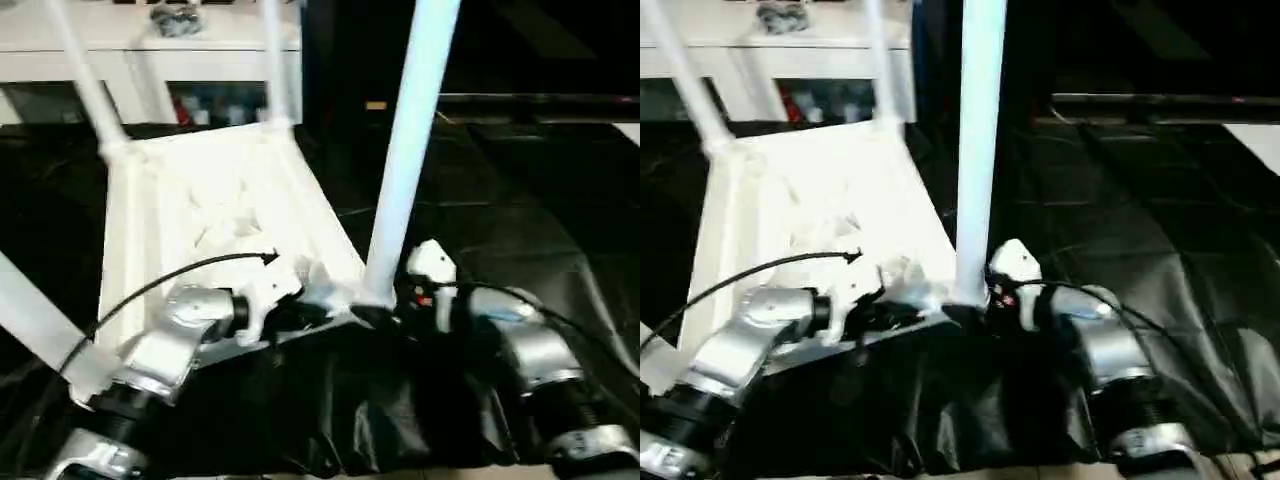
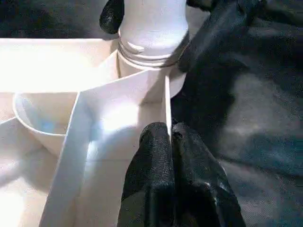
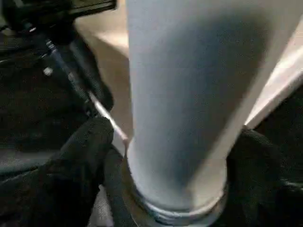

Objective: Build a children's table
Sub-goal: Rotate leg to tighten

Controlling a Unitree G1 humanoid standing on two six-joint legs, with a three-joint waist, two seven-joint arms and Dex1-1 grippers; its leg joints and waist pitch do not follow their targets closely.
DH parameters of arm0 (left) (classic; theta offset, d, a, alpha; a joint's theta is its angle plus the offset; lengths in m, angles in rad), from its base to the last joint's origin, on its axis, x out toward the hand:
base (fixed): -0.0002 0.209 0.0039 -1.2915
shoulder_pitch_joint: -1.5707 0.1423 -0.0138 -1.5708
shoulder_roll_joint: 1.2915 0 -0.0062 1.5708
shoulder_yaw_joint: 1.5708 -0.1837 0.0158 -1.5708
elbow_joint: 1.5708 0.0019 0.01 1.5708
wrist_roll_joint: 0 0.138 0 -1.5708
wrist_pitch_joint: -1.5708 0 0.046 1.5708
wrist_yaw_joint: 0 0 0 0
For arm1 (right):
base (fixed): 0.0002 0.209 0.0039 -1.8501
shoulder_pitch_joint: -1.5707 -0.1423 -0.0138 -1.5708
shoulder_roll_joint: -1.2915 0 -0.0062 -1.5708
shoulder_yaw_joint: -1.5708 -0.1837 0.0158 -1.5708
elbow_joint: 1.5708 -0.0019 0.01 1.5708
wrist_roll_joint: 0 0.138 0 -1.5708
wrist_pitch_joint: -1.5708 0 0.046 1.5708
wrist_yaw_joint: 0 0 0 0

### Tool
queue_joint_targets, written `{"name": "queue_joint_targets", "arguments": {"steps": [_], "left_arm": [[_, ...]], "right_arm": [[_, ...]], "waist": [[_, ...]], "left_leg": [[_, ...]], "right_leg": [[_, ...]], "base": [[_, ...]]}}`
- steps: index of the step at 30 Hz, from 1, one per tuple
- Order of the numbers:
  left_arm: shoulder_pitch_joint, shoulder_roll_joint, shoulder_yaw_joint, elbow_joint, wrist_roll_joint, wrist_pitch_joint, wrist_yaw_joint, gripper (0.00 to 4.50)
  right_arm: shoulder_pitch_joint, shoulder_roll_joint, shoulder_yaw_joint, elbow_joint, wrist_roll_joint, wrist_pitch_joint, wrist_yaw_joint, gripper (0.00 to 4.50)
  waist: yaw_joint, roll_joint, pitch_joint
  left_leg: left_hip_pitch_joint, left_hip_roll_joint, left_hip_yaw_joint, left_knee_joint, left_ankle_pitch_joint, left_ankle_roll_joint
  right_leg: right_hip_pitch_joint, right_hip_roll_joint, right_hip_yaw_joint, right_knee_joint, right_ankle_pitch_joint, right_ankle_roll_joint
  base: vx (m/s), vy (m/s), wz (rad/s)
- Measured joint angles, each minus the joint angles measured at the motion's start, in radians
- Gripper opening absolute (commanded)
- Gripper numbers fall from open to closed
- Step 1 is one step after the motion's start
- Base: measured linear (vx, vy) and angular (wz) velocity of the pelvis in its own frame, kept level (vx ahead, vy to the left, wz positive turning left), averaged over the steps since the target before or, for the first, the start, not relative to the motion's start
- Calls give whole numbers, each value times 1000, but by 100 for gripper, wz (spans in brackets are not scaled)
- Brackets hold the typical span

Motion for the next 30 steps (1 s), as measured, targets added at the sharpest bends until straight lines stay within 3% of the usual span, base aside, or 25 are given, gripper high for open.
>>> {"name": "queue_joint_targets", "arguments": {"steps": [5,15,19,22,26,30], "left_arm": [[0,19,-12,0,-13,-7,-59,0],[0,38,-20,6,-14,-18,-102,0],[0,34,-22,6,-14,-18,-96,0],[1,-3,-19,12,10,-18,-27,0],[1,-63,-13,24,53,-12,96,0],[1,-111,-6,25,88,14,202,0]], "right_arm": [[1,-22,23,-20,8,7,58,320],[10,-14,39,-49,34,8,96,236],[24,-4,38,-70,35,7,88,213],[39,16,5,-62,29,5,23,203],[34,64,-39,-12,13,-11,-123,198],[22,131,-72,27,-16,-20,-290,198]], "waist": [[13,0,0],[12,-5,0],[13,-5,0],[14,-6,-1],[5,-7,-1],[-20,-8,-1]], "left_leg": [[0,0,0,0,0,0],[0,0,0,0,0,0],[1,0,0,0,0,0],[3,0,0,0,0,0],[9,0,0,0,0,0],[10,0,-2,0,0,0]], "right_leg": [[1,0,1,0,0,0],[2,0,1,0,0,1],[2,0,1,0,-1,1],[7,0,2,0,-1,2],[10,0,2,-1,-5,8],[10,-1,0,-4,-5,9]], "base": [[0,0,0],[0,0,0],[0,0,0],[0,0,0],[0,0,0],[0,0,0]]}}
